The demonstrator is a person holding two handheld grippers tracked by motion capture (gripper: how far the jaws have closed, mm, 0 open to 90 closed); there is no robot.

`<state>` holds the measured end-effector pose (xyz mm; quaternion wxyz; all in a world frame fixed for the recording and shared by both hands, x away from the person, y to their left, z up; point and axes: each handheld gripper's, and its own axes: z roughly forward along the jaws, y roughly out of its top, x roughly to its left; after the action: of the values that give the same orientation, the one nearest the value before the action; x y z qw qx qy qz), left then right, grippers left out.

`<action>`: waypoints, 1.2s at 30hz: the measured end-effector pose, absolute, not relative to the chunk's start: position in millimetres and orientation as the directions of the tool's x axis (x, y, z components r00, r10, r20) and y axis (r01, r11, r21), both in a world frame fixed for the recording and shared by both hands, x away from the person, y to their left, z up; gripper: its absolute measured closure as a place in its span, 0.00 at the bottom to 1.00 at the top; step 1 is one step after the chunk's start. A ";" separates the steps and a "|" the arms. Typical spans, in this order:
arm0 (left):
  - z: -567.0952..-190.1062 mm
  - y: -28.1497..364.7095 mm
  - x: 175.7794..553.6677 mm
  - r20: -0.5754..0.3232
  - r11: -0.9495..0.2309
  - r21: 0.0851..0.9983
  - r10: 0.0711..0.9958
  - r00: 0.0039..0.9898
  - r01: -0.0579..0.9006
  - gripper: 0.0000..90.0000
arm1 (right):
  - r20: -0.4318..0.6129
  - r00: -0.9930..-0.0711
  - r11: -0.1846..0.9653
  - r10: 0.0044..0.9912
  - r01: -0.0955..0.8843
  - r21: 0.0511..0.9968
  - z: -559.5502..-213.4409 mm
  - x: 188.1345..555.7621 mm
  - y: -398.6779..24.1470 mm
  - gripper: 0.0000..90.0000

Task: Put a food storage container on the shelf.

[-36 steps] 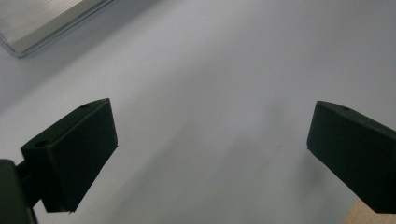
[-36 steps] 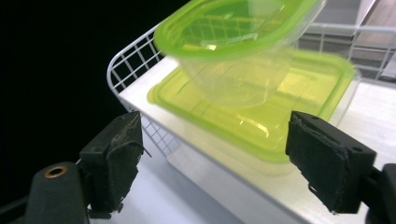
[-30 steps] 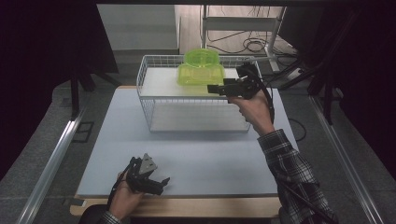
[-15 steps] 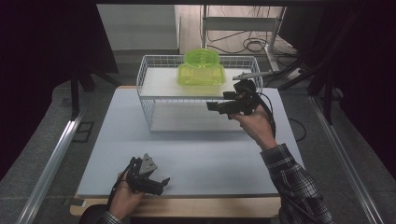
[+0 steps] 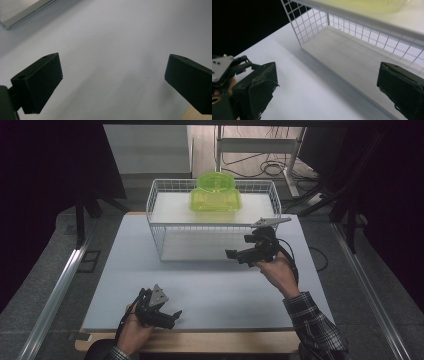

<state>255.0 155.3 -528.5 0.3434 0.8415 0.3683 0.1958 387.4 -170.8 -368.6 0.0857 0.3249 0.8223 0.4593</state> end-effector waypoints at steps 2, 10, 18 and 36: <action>-528.6 155.3 254.9 0.076 -0.492 0.723 0.755 0.652 0.485 0.01 | 0.153 -0.773 0.368 0.616 0.455 0.811 -373.8 384.8 -174.0 0.03; -528.7 155.3 254.9 0.077 -0.493 0.723 0.754 0.652 0.485 0.01 | 0.125 -0.767 0.378 0.629 0.443 0.813 -392.2 371.6 -184.3 0.02; -528.9 155.6 255.0 0.084 -0.495 0.722 0.757 0.648 0.484 0.01 | 0.108 -0.748 0.390 0.655 0.457 0.800 -417.1 360.5 -194.1 0.02; -530.0 154.7 255.4 0.077 -0.494 0.721 0.755 0.651 0.487 0.00 | 0.083 -0.700 0.390 0.709 0.487 0.781 -467.1 339.7 -218.6 0.01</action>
<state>255.4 154.7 -530.0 0.3423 0.8417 0.3688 0.1959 339.7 -218.6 -467.1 0.1331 0.3634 0.8230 0.4158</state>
